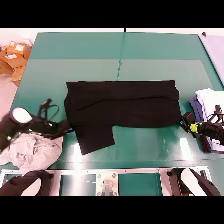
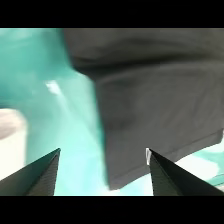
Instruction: Fold the shirts.
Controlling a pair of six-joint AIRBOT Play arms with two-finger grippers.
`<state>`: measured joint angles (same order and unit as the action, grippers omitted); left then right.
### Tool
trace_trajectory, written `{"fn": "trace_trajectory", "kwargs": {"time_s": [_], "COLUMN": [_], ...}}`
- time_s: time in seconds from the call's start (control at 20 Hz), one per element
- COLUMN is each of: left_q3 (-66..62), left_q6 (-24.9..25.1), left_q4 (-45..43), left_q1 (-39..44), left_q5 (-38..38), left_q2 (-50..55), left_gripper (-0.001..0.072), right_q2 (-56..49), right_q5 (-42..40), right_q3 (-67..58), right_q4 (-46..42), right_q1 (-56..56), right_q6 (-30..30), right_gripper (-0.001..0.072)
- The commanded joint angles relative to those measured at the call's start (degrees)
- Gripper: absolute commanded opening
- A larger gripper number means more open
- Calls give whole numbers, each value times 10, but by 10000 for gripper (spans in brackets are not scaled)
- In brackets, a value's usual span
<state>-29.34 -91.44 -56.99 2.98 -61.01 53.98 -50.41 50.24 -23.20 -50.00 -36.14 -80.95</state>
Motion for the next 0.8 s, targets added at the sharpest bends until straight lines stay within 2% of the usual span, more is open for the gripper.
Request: {"fn": "trace_trajectory", "kwargs": {"time_s": [0.0, 0.2, 0.25, 0.3, 0.4, 0.45, 0.55, 0.75], "left_q3": [87, 107, 107, 107, 103, 94, 63, -33], "left_q6": [4, 5, 14, 31, 69, 85, 70, -39], "left_q4": [103, 145, 159, 168, 184, 177, 121, -99], "left_q1": [68, 124, 133, 142, 143, 143, 143, 143], "left_q5": [163, 273, 289, 291, 254, 217, 135, -30], "left_q2": [6, 20, 24, 25, 25, 24, 9, -69], "left_gripper": [624, 622, 514, 329, 27, 26, 25, 25], "right_q2": [-2, -2, -2, -2, -2, -2, -1, -1], "right_q5": [3, 3, 3, 3, 3, 3, 5, 67], "right_q3": [-4, -5, -5, -5, -5, -5, -9, -25], "right_q4": [0, 0, 0, 0, 0, 0, -9, -35], "right_q1": [17, 18, 18, 18, 18, 18, 17, 17], "right_q6": [-2, 6, 6, 6, 6, 6, 5, -21], "right_gripper": [17, 16, 16, 16, 16, 17, 16, 15]}}
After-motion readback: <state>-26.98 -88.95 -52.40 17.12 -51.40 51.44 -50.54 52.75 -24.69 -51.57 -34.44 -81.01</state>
